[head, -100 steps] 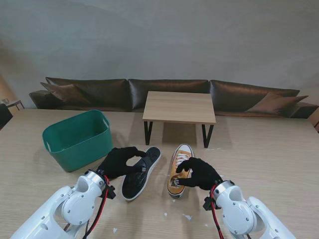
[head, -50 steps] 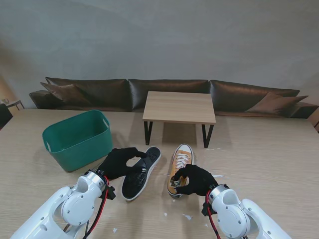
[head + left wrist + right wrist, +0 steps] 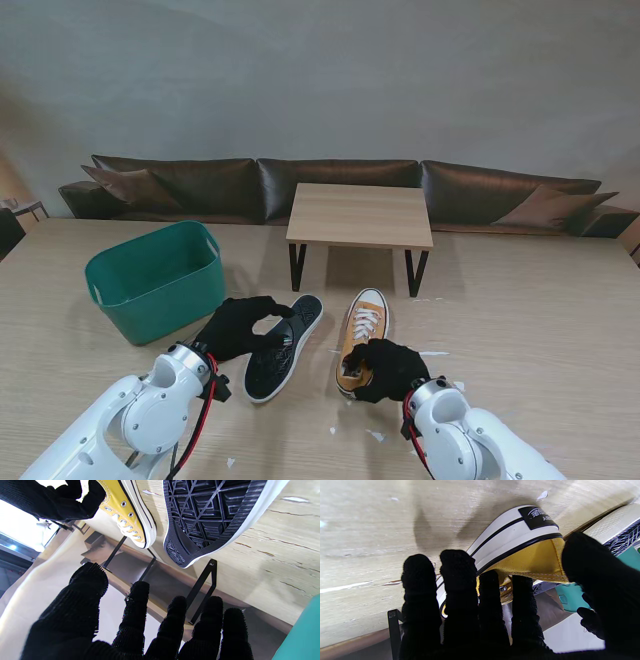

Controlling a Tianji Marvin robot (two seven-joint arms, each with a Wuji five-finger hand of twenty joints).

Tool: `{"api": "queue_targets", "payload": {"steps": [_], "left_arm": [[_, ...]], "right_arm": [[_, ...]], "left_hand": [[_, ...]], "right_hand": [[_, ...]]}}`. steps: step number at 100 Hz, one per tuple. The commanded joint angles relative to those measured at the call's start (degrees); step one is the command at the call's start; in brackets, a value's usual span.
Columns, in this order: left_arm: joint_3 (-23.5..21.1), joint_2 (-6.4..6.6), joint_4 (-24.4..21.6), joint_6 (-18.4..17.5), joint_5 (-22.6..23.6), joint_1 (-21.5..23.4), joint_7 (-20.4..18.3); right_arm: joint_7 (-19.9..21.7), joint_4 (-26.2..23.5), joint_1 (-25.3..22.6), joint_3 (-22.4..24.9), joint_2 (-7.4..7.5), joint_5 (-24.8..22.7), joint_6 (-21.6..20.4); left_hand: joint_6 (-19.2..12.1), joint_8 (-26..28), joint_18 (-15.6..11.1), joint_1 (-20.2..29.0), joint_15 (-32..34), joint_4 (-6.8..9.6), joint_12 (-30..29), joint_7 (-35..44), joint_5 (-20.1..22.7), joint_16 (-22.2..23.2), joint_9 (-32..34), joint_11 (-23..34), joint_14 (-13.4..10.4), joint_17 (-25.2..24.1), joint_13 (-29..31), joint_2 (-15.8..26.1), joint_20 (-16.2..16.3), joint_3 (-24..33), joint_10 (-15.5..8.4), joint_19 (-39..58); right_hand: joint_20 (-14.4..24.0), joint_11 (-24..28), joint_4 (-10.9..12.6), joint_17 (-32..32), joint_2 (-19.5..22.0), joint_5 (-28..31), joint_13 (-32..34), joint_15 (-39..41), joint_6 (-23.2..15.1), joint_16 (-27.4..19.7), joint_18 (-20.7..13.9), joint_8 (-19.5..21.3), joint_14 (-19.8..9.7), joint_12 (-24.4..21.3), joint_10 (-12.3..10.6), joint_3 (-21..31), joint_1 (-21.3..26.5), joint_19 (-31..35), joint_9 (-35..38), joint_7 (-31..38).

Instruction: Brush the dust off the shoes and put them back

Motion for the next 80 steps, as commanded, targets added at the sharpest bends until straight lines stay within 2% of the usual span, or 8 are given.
{"api": "queue_targets", "payload": {"steps": [1,21,46,52,57,60,70,80], "left_arm": [[-0.09,-0.15,-0.4,-0.03,-0.07,0.15,-1.13],[-0.03,-0.19,-0.4,0.3,-0.34,0.1,-1.18],[-0.25,-0.19,-0.66,0.34,-0.1,0.37,-1.04],[-0.34,-0.19,-0.75,0.32,-0.04,0.47,-0.97],[-0.37,-0.19,-0.81,0.33,-0.01,0.53,-0.94],[-0.39,-0.18,-0.82,0.3,0.04,0.56,-0.94],[-0.38,-0.13,-0.83,0.2,0.12,0.57,-1.11],[-0.33,-0.09,-0.81,0.16,0.13,0.52,-1.3]], "right_arm": [[0.68,2.01,-0.41,-1.24,-0.38,-0.21,0.76],[-3.32,5.21,1.19,-4.07,-0.88,-1.91,2.81],[-8.09,8.75,3.03,-7.87,-1.07,-6.05,5.39],[-8.69,9.5,3.54,-8.72,-0.98,-7.07,5.64],[-9.35,10.15,3.87,-9.15,-0.87,-7.83,5.14],[-9.9,10.52,4.02,-9.29,-0.83,-8.22,4.61],[-10.66,10.77,4.18,-8.85,-0.6,-8.96,1.46],[-10.46,9.49,3.23,-6.53,-0.69,-7.67,-2.66]], "left_hand": [[-0.16,0.31,0.21,0.48,-1.3,1.71,0.5,-0.69,0.7,-0.5,0.84,-0.12,-0.39,-0.21,-0.99,2.16,0.85,-1.09,0.32,-1.39],[-0.01,0.33,0.3,0.61,-1.4,1.74,0.48,-0.69,0.77,-0.52,0.68,-0.18,-0.33,-0.09,-1.19,2.27,1.06,-1.04,0.58,-2.1],[0.23,0.39,0.44,0.7,-1.34,1.77,0.49,-0.61,1.0,-0.49,0.82,-0.13,-0.42,0.12,-1.02,2.28,1.43,-1.03,0.8,-2.72],[0.29,0.41,0.44,0.69,-1.38,1.76,0.48,-0.58,1.12,-0.5,0.81,-0.14,-0.43,0.15,-1.09,2.34,1.53,-1.04,0.8,-2.81],[0.35,0.38,0.43,0.72,-1.35,1.77,0.49,-0.68,0.88,-0.48,0.89,-0.12,-0.44,0.18,-1.03,2.34,1.62,-1.01,0.79,-2.88],[0.44,0.41,0.4,0.68,-1.33,1.77,0.49,-0.63,1.04,-0.47,0.91,-0.12,-0.35,0.26,-0.99,2.36,1.69,-1.02,0.81,-2.91],[0.73,0.42,0.4,0.76,-1.3,1.79,0.52,-0.62,1.15,-0.45,1.09,-0.05,-0.42,0.37,-0.98,2.32,1.83,-0.98,0.91,-3.03],[0.93,0.4,0.47,0.71,-1.29,1.79,0.57,-0.69,1.07,-0.46,1.12,-0.04,-0.64,0.43,-0.98,2.5,1.96,-0.95,1.0,-3.19]], "right_hand": [[1.19,2.05,-0.53,-8.19,-3.07,-2.21,5.06,2.84,-0.37,0.21,0.66,1.63,-1.62,-1.53,-0.95,2.75,1.6,5.31,9.18,2.18],[2.16,6.73,-1.45,-4.47,-6.32,1.66,9.66,9.38,1.25,0.4,-0.23,6.85,-4.14,0.53,-2.51,5.87,4.1,10.45,13.61,13.22],[5.45,12.72,-2.64,-2.9,-8.55,8.73,11.22,15.75,7.76,1.46,-1.41,14.72,-5.5,6.33,-2.98,7.26,0.33,15.46,17.5,26.38],[6.74,13.48,-7.45,-1.7,-9.06,12.33,12.75,17.64,6.62,2.03,-1.71,13.66,-5.35,8.3,-3.36,6.88,0.31,17.18,20.61,30.7],[7.39,14.47,-9.45,0.02,-7.7,16.06,13.21,20.87,5.09,3.71,-1.71,14.17,-5.68,9.9,-4.0,6.34,0.25,18.73,24.02,34.96],[7.75,15.05,-9.37,1.16,-4.11,19.09,13.18,23.2,4.34,5.16,-1.66,15.25,-5.73,10.92,-4.37,5.74,-0.02,19.75,26.48,37.56],[8.86,15.58,-4.2,3.41,6.88,23.65,13.24,27.38,4.91,8.25,-3.27,22.04,-7.19,14.49,-5.88,5.75,-2.66,22.72,29.71,42.36],[9.36,15.54,-1.59,4.84,10.69,23.95,13.24,28.7,7.6,9.19,-5.31,26.32,-7.95,15.04,-6.87,6.58,-2.98,24.13,29.53,45.1]]}}
